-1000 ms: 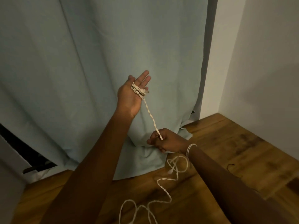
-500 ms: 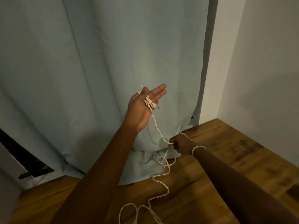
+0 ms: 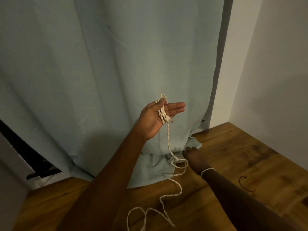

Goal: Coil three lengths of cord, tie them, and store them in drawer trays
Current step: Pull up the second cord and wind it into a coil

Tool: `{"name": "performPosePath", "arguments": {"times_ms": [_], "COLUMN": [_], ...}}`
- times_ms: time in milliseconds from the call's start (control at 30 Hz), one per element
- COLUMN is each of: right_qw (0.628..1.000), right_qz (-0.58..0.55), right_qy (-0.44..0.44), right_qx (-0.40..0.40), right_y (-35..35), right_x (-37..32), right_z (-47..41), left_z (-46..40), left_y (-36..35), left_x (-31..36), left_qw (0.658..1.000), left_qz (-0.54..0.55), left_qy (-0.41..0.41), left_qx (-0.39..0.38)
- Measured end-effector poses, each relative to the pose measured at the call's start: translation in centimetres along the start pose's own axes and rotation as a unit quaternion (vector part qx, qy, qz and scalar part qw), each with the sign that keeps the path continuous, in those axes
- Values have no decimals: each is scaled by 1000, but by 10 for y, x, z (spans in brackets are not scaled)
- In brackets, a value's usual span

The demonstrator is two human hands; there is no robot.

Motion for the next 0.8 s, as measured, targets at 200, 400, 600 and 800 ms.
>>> {"name": "performPosePath", "arguments": {"times_ms": [200, 400, 600, 800], "right_qw": [999, 999, 969, 956], "right_qz": [21, 0, -41, -47], "right_qy": [19, -32, -225, -285], "right_qx": [16, -30, -93, -44], "right_y": [4, -30, -39, -39], "right_x": [0, 22, 62, 83], "right_z": [-2, 8, 27, 33], "left_z": [-3, 0, 5, 5], "left_y": [9, 9, 8, 11], "left_x": [-1, -2, 1, 2], "left_qw": [1000, 1000, 999, 999], "left_qz": [9, 24, 54, 48], "left_qy": [-8, -6, 0, -11], "left_qx": [9, 4, -5, 13]}}
Point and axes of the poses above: each hand's wrist, its own z-axis away from the middle knuckle, its own y-axis out of the back of the hand, x = y × z, the point moved 8 cm from there along -z, towards the middle knuckle, and after that the axes turned 15 degrees about x, right-handed, at the moved point
